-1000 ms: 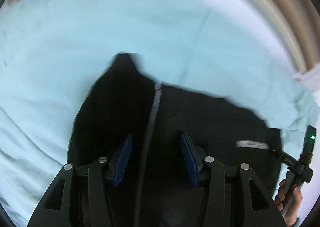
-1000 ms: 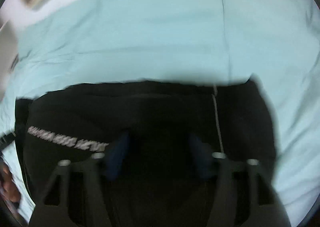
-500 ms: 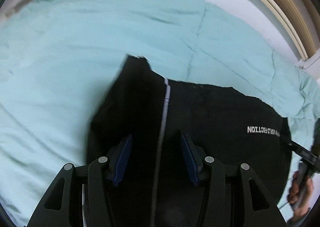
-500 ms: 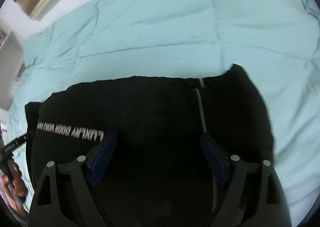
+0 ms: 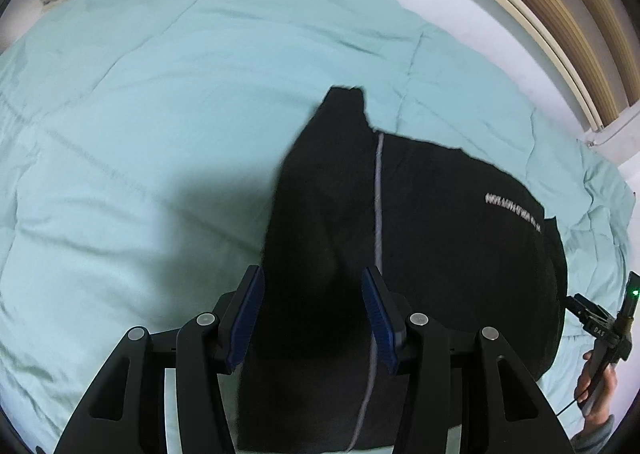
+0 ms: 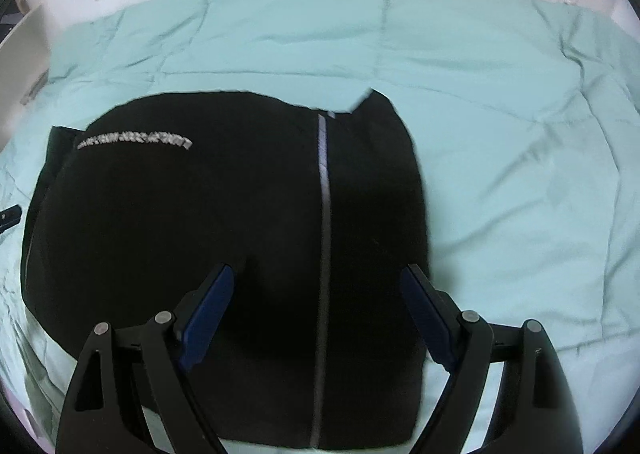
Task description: Fold large clothes
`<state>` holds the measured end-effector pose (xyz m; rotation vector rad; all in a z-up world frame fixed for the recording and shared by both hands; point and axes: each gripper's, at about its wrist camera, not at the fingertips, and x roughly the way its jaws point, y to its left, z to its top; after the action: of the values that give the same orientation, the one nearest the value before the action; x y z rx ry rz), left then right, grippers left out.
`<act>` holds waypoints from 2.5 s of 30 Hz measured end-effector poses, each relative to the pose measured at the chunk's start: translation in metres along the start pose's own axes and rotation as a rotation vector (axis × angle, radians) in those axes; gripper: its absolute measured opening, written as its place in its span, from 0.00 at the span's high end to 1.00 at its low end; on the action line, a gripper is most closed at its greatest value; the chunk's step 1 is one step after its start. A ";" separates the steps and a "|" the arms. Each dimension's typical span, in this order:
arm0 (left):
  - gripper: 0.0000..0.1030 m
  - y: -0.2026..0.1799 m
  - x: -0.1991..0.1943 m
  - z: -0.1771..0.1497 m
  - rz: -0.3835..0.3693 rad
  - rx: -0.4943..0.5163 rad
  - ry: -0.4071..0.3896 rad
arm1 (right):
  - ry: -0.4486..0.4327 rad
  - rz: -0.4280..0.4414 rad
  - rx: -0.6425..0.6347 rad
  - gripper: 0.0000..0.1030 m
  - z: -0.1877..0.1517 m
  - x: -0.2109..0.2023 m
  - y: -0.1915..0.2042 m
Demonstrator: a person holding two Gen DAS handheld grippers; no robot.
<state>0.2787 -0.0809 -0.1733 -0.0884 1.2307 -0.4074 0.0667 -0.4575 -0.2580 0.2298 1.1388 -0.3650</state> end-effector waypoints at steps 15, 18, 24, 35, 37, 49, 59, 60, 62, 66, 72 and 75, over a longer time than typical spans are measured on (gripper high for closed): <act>0.45 0.052 0.021 -0.013 -0.259 -0.167 0.080 | 0.060 0.259 0.320 0.15 -0.019 0.028 -0.084; 0.40 0.055 0.033 -0.009 -0.291 -0.205 0.081 | 0.081 0.325 0.377 0.15 -0.021 0.043 -0.092; 0.25 0.051 0.058 -0.004 -0.364 -0.221 0.125 | 0.106 0.374 0.349 0.08 -0.015 0.068 -0.090; 0.18 0.044 0.081 0.002 -0.382 -0.185 0.199 | 0.194 0.534 0.345 0.00 0.001 0.118 -0.070; 0.18 0.043 0.073 0.003 -0.347 -0.163 0.191 | 0.202 0.541 0.334 0.00 0.002 0.119 -0.069; 0.01 0.017 0.128 0.006 -0.506 -0.199 0.258 | 0.215 0.548 0.290 0.00 0.004 0.126 -0.071; 0.62 -0.006 0.068 -0.003 -0.513 -0.123 0.079 | 0.088 0.559 0.191 0.48 0.003 0.075 -0.058; 0.62 -0.011 0.060 -0.003 -0.508 -0.110 0.063 | 0.073 0.570 0.181 0.51 0.002 0.067 -0.056; 0.63 -0.027 0.036 -0.003 -0.518 -0.082 0.014 | 0.028 0.610 0.173 0.56 0.002 0.045 -0.054; 0.65 -0.056 -0.017 -0.005 -0.587 -0.021 -0.078 | -0.062 0.624 0.116 0.62 0.001 -0.008 -0.044; 0.65 -0.080 -0.098 -0.025 -0.620 0.089 -0.162 | -0.162 0.599 0.053 0.62 -0.027 -0.098 -0.037; 0.65 -0.087 -0.132 -0.048 -0.637 0.126 -0.179 | -0.191 0.586 0.058 0.62 -0.055 -0.141 -0.043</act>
<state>0.1758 -0.1079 -0.0469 -0.4061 0.9771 -1.0060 -0.0491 -0.4540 -0.1509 0.5513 0.8269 0.0996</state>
